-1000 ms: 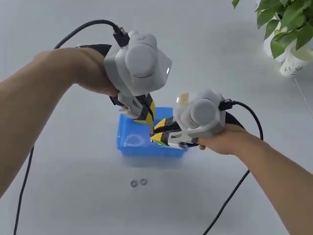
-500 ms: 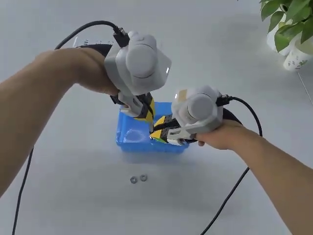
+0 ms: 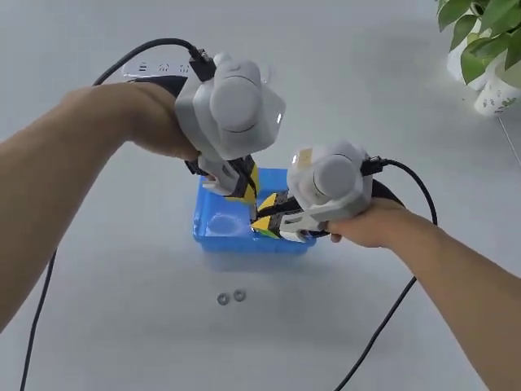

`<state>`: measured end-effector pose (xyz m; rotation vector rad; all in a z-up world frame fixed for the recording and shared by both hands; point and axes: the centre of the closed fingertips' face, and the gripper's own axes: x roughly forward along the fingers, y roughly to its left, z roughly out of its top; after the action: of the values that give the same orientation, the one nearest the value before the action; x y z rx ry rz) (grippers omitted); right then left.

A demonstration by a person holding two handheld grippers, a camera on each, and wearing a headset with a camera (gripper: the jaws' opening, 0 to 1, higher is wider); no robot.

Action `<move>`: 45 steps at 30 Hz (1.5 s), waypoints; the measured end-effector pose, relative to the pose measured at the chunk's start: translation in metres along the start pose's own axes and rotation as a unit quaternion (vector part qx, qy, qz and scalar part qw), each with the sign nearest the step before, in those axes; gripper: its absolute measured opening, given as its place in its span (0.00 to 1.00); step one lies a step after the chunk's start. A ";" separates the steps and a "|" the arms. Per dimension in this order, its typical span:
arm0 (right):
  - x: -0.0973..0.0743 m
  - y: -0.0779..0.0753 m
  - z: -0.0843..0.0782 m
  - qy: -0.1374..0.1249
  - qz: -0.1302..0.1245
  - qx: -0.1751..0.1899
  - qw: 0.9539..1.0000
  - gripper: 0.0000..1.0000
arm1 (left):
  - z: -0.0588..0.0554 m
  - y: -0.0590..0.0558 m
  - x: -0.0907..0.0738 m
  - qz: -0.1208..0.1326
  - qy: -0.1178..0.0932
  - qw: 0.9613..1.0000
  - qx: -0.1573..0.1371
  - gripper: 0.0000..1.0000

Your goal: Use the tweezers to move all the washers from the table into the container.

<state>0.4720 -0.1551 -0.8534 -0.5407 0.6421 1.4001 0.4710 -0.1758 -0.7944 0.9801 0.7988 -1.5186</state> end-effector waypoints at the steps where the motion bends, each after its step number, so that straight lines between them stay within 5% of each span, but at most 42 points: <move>1: 0.000 0.000 0.000 0.000 0.001 0.000 1.000 0.10 | 0.000 0.000 0.000 -0.001 0.000 1.000 -0.001 0.05; 45: -0.017 0.009 0.027 -0.018 -0.016 -0.035 0.999 0.13 | 0.015 -0.014 -0.032 0.015 -0.004 1.000 -0.002 0.04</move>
<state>0.4644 -0.1477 -0.8223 -0.5766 0.5554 1.4036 0.4563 -0.1732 -0.7592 0.9785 0.7786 -1.4937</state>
